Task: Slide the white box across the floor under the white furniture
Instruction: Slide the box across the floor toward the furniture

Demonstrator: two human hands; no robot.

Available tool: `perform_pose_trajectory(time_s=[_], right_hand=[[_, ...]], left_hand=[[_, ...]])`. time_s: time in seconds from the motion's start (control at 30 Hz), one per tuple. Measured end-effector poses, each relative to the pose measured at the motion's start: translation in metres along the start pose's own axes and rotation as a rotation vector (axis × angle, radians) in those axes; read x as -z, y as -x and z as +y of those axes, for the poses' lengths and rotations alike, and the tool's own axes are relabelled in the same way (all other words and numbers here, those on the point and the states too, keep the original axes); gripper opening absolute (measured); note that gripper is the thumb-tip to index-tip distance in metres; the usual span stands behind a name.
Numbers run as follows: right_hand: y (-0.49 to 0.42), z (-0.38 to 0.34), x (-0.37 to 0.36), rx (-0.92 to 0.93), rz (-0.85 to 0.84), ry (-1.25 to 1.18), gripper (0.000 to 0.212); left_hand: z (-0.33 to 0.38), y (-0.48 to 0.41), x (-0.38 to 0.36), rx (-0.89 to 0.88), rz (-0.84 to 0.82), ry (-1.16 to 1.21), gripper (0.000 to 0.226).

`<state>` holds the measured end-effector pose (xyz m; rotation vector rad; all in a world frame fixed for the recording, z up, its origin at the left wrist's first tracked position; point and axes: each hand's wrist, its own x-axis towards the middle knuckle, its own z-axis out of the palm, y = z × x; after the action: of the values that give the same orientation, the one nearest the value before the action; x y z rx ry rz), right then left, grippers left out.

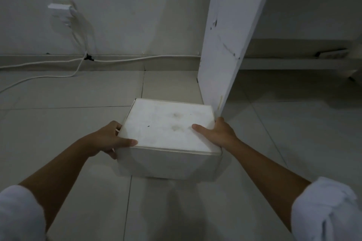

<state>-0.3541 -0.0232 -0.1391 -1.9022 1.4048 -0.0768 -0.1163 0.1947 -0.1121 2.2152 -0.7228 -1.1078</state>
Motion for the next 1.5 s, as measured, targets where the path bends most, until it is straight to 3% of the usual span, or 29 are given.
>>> perform_pose_trajectory(time_s=[0.27, 0.9, 1.37, 1.5], right_hand=[[0.001, 0.049, 0.033, 0.022, -0.017, 0.044, 0.115], [-0.025, 0.188, 0.137, -0.054, 0.075, 0.067, 0.103], [-0.060, 0.225, 0.161, -0.105, 0.154, -0.035, 0.088], [-0.063, 0.229, 0.159, -0.100, 0.163, -0.021, 0.087]], left_hand=[[0.020, 0.025, -0.047, 0.020, -0.135, -0.098, 0.034], [0.106, 0.005, -0.213, -0.043, -0.117, -0.149, 0.100], [0.129, -0.027, -0.279, -0.082, 0.027, -0.322, 0.105], [0.131, -0.033, -0.278, -0.050, -0.052, -0.338, 0.102]])
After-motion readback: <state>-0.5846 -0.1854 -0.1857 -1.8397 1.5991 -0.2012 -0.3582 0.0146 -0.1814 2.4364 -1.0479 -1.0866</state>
